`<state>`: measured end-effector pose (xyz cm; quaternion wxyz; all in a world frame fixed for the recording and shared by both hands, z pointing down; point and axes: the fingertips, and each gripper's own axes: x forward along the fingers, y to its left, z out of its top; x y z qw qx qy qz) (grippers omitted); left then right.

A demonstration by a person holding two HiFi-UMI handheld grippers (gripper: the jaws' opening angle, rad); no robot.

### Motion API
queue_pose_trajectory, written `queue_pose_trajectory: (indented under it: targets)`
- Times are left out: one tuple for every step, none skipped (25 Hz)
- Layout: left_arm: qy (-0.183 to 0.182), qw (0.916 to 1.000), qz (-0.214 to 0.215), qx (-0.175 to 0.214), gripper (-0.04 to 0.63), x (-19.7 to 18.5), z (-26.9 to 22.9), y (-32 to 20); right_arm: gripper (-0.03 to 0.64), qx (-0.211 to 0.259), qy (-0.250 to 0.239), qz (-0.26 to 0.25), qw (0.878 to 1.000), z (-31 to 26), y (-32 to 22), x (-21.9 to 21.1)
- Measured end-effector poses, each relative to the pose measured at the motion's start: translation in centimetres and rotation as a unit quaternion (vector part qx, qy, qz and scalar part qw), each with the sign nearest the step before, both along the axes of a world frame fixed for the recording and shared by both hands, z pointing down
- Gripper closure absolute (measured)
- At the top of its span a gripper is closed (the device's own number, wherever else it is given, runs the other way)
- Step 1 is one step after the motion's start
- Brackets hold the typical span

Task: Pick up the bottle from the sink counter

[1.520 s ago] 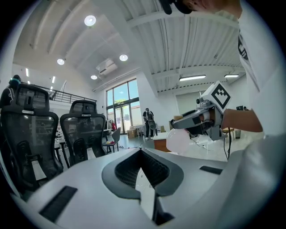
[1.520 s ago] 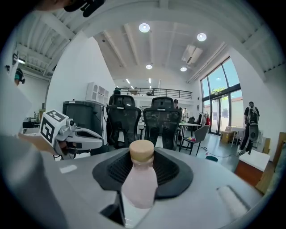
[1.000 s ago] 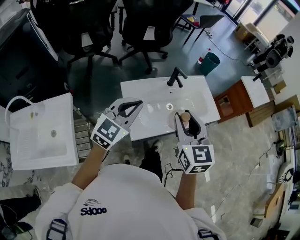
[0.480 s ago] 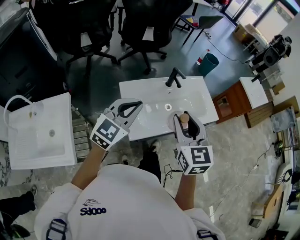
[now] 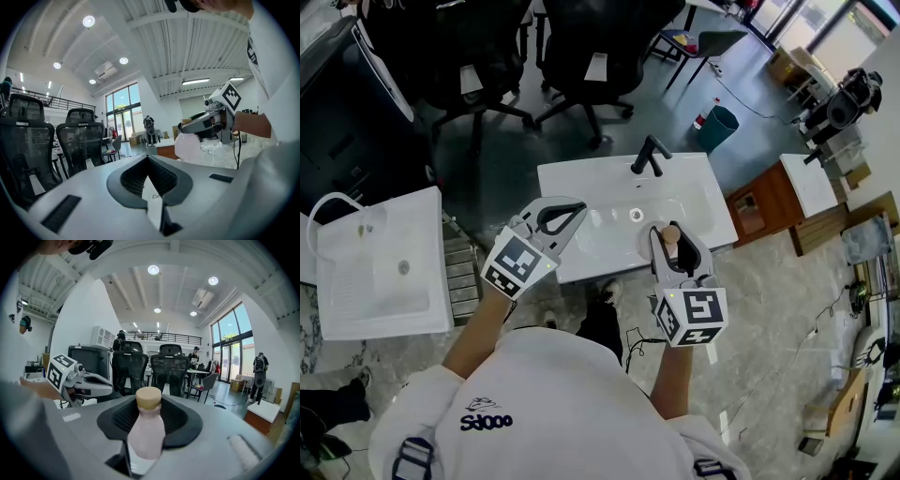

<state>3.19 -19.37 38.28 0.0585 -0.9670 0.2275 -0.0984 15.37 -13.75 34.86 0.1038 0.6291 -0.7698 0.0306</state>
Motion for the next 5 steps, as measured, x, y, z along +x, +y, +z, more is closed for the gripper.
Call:
queue_pose_trajectory:
  targets:
    - [0.0,1.0,0.001,-0.001,0.594,0.1,-0.01,-0.04,0.468,0.0,0.0,0.0,1.0,-0.05,-0.08,0.07]
    - [-0.001,1.0,0.001,-0.001,0.594,0.21,-0.04,-0.07,0.468,0.0,0.0,0.0,1.0,-0.09,-0.15,0.16]
    - [-0.001,1.0,0.002,-0.001,0.594,0.33,-0.07,-0.11,0.469,-0.001,0.0,0.001,1.0,-0.12,-0.22,0.26]
    - [-0.002,1.0,0.002,-0.001,0.594,0.43,-0.1,-0.15,0.469,-0.001,0.0,0.001,1.0,-0.15,-0.3,0.37]
    - [-0.002,1.0,0.003,0.0,0.594,0.54,-0.13,-0.2,0.469,-0.001,0.0,0.001,1.0,-0.17,-0.37,0.47]
